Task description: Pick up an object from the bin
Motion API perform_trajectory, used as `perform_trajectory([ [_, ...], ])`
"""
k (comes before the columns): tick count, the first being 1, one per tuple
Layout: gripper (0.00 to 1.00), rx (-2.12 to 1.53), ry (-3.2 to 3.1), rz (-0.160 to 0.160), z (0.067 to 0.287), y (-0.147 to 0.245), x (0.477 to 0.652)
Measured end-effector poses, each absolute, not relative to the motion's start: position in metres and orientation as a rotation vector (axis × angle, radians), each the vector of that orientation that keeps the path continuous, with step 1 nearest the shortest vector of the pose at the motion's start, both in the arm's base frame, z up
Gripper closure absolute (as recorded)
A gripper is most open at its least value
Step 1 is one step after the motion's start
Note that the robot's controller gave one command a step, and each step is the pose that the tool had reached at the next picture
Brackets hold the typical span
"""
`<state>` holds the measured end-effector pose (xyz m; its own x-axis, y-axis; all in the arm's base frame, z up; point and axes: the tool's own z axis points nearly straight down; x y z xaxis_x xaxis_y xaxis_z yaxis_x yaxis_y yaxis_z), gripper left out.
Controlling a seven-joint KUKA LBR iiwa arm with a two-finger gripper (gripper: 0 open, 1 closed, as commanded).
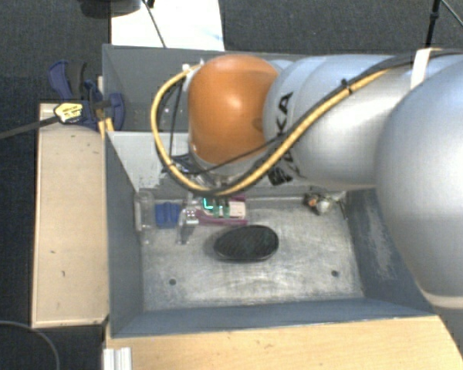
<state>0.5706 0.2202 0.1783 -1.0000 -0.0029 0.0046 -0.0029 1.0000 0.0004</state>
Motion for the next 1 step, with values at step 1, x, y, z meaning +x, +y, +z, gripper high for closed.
perform_trajectory([
  [1,0.0,-0.161,-3.133,0.003,0.0693,0.1843,0.5727],
])
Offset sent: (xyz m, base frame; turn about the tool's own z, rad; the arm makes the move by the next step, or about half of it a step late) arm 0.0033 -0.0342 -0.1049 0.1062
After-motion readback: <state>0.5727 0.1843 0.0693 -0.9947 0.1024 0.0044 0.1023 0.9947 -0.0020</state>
